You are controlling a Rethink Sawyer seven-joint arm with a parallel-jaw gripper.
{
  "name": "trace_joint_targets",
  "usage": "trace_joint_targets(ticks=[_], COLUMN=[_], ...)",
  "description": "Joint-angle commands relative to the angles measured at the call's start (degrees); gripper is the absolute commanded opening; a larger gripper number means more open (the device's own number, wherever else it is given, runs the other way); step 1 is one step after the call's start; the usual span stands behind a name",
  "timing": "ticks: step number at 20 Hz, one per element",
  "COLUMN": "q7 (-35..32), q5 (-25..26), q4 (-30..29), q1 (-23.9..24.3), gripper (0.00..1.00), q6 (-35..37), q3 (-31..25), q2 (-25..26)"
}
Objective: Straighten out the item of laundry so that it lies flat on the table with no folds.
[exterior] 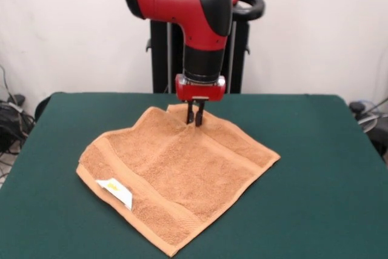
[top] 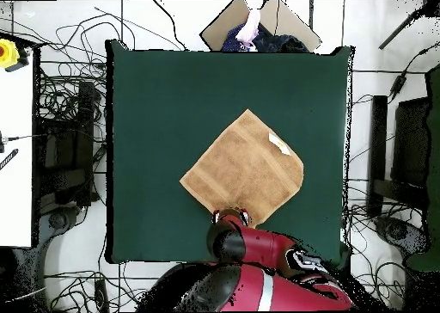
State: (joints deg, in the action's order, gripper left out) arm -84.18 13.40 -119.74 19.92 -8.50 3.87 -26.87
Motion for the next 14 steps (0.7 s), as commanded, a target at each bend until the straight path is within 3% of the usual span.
trace_joint_targets(ticks=[1,5,14], q7=[-9.3,-13.3,-13.8], q5=[0.5,-0.3,-1.8], q4=[1.2,-1.5,-3.5], q1=[-1.9,-1.1,-2.7], gripper=[0.0,0.0,0.0], q6=[1.1,-5.4,-7.0], q3=[-4.3,-3.7,-1.1], q2=[2.0,2.0,0.6])
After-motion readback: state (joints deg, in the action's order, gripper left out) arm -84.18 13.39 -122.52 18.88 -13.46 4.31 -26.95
